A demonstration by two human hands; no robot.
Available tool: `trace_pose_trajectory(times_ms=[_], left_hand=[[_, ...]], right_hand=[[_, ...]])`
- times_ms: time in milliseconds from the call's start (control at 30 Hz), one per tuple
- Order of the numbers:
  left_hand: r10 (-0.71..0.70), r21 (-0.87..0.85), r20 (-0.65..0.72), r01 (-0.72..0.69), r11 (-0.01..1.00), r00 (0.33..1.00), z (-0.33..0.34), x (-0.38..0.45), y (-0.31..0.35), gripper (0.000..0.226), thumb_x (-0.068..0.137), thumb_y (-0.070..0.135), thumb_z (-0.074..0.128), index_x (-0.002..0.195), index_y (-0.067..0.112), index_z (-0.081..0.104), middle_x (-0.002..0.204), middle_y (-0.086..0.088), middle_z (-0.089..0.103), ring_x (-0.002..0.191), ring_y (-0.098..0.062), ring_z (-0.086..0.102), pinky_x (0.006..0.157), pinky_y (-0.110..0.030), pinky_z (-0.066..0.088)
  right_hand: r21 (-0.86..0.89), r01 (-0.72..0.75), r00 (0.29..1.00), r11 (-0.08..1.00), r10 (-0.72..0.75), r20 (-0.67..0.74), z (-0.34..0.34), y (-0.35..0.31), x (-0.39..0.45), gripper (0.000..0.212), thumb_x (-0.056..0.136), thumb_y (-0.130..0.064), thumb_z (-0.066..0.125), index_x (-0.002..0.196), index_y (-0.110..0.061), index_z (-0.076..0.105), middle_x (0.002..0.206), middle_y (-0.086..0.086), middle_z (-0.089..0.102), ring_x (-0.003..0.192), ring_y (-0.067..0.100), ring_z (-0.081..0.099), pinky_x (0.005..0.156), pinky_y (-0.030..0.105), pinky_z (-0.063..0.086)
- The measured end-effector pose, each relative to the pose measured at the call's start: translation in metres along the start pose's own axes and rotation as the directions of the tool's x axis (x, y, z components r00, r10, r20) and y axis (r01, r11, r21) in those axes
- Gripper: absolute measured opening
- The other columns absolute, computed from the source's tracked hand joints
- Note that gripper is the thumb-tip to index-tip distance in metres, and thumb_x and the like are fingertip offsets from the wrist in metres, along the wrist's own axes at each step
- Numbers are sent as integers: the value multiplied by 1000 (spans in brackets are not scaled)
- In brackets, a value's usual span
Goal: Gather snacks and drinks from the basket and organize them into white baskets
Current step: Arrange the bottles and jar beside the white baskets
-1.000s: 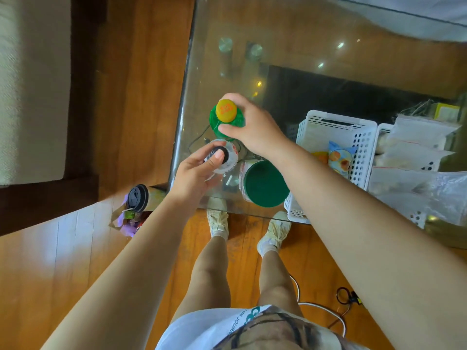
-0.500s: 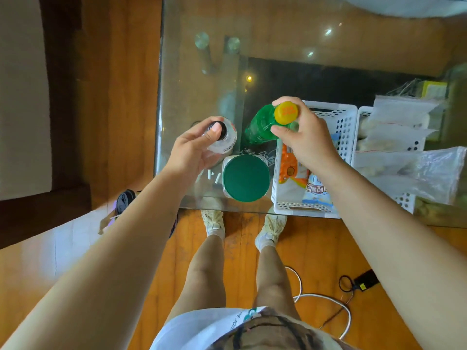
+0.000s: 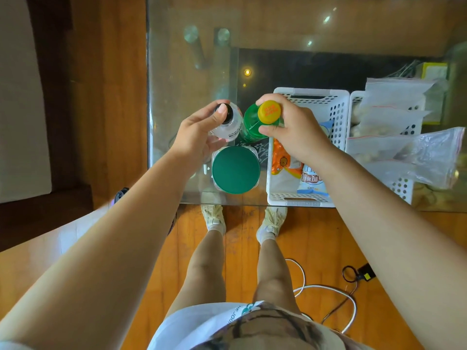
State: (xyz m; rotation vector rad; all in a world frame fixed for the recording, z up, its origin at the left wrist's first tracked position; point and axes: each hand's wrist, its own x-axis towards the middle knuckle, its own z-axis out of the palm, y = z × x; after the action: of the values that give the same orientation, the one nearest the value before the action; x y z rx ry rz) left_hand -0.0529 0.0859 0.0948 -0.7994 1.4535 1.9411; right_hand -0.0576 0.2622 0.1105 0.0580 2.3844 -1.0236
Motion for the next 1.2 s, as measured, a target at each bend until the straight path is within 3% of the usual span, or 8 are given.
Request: trace_pose_trajectory(times_ms=[167,333,500,600,700,833,967,1200], left_hand=[[-5,29,-14,5,1000,1000,0,2,-1,27,93,19,53,118,13,60,111,-10,62,106,-39,58,101,-48,46],[-4,55,-28,6,998,1000,1,3,-1,26,93,20,53,117,17,60,116,-9,61,117,-41,56,101,-50,45],[45,138,17,-47,989,999,4,2,-5,40,95,26,49,135,22,47,122,-1,57,104,-21,55,77,-19,54],[87,275,-36,-74,959,996,-3,4,-16,65,92,34,53,148,32,20,155,-1,25,135,-15,31,105,-36,32],[-12,290,-148,55,955,989,-16,-2,-35,89,81,30,69,149,27,13,158,0,15,141,-19,21,111,-45,21],[-322,284,-85,332,899,943,-21,-18,-75,69,79,14,71,137,29,37,143,-1,41,130,-27,40,97,-54,41],[-331,86,-91,338,937,939,-14,-17,-88,60,85,3,62,130,38,42,135,-4,48,113,-27,57,68,-32,58],[-311,11,-30,311,950,950,-9,-11,-79,57,85,-3,60,122,38,46,136,-8,50,115,-31,59,70,-27,60]], right_hand=[[12,-5,1000,1000,5,-1,1,1,-2,41,86,-19,62,125,-24,48,112,10,60,103,26,56,92,37,45],[42,-13,1000,999,12,20,-1,3,-2,42,87,-17,61,126,-23,48,114,10,59,104,24,55,90,34,43],[50,-17,999,999,15,29,-1,5,-3,43,87,-16,61,127,-25,48,116,8,59,106,22,54,90,30,40],[49,-20,999,999,18,30,0,5,-3,43,87,-17,61,127,-26,47,116,6,58,106,22,54,93,33,42],[62,-13,1000,998,12,15,1,6,-3,43,86,-15,61,125,-25,48,114,5,59,102,19,53,89,28,40],[66,-4,1000,998,3,8,2,8,-3,42,86,-15,61,124,-25,49,106,-4,55,97,12,48,84,20,32],[69,6,1000,998,-7,13,2,8,-3,41,86,-16,61,124,-26,49,104,-5,53,97,12,48,84,23,33],[62,1,999,998,-3,34,-1,6,-3,42,86,-15,62,125,-26,50,111,-2,54,101,11,46,86,23,33]])
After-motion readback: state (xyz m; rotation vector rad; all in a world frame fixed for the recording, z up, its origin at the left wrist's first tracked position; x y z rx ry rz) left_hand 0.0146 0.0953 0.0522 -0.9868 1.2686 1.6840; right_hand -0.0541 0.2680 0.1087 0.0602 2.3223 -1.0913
